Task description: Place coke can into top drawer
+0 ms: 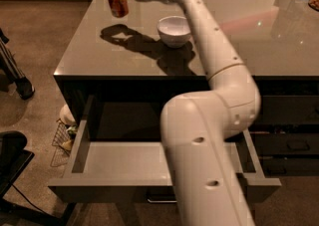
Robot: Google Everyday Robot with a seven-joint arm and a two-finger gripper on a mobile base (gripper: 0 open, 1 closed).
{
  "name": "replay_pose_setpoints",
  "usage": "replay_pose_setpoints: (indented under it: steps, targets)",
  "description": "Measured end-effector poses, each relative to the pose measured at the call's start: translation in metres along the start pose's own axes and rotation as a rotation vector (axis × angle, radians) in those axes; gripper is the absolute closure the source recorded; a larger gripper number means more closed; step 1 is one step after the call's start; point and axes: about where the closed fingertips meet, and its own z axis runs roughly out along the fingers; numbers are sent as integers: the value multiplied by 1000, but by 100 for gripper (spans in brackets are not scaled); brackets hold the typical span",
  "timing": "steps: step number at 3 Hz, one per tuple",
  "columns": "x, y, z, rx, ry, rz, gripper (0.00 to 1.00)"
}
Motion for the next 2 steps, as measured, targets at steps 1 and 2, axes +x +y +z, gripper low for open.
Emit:
replay_pose_setpoints:
  steps: [1,2]
  targets:
    - [-55,-6,-71,54,-16,14,100]
    - [-117,9,-160,92,-88,61,100]
